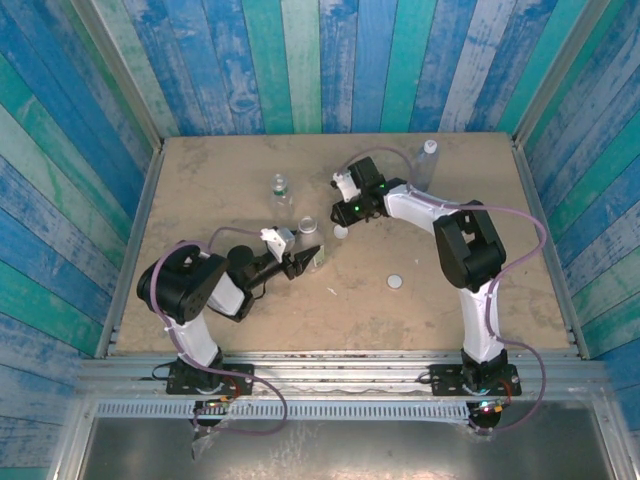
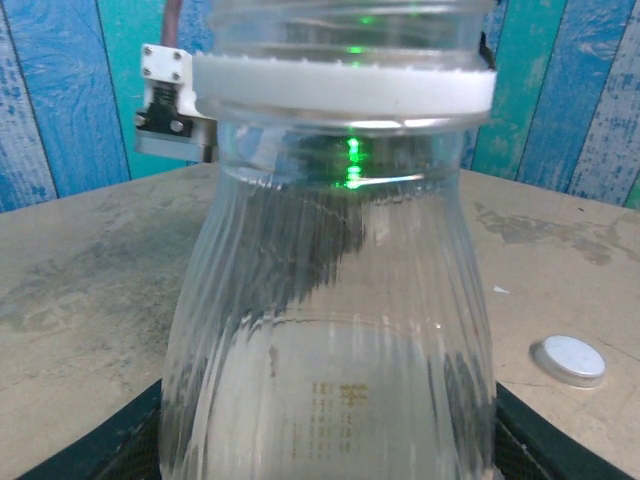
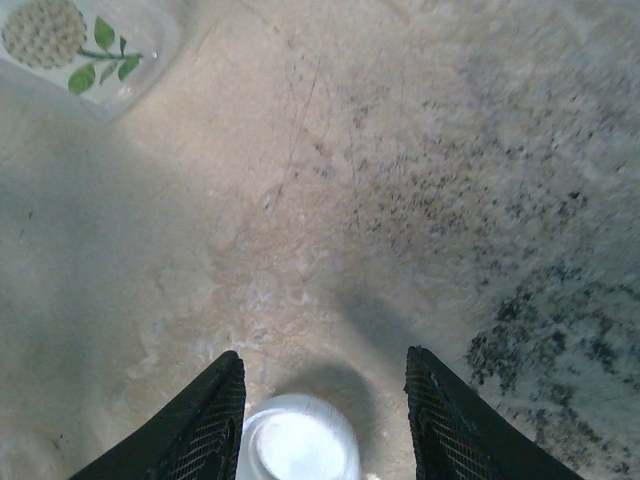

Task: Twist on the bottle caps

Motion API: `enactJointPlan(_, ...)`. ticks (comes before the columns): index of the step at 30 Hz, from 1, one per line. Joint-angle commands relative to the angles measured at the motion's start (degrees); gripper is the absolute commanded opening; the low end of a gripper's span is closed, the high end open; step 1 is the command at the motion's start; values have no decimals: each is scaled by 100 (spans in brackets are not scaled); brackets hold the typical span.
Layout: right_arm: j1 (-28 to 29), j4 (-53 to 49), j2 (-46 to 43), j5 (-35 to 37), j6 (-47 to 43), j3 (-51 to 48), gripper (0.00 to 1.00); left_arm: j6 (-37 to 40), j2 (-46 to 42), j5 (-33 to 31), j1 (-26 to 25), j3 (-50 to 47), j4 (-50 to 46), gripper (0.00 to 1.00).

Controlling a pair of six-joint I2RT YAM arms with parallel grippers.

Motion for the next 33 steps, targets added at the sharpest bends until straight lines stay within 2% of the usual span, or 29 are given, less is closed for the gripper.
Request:
enactJointPlan(1, 26, -248, 18, -94, -104, -102, 46, 109, -40, -347, 70, -101, -475, 61)
enactJointPlan(6, 26, -284, 112, -35, -94, -144, 44, 120, 43, -329, 70, -125, -355, 63)
enactJointPlan(19, 26, -459, 199, 253, -220, -203, 39, 134, 26, -30, 70, -51, -409, 79)
enactJointPlan(22, 26, -468, 262, 238, -218, -189, 34, 87, -10, -4, 70, -67, -353, 82)
enactJointPlan(27, 25, -479, 231, 234, -211, -179, 18, 51, -172, -34, 70, -138, -325, 91)
enactJointPlan(32, 26, -453, 176, 240, -204, -213, 6, 37, -587, -144, 70, -228, -532, 100)
enactJointPlan(33, 26, -432, 147, 251, -208, -237, 4, 43, -713, -186, 70, -250, -599, 99)
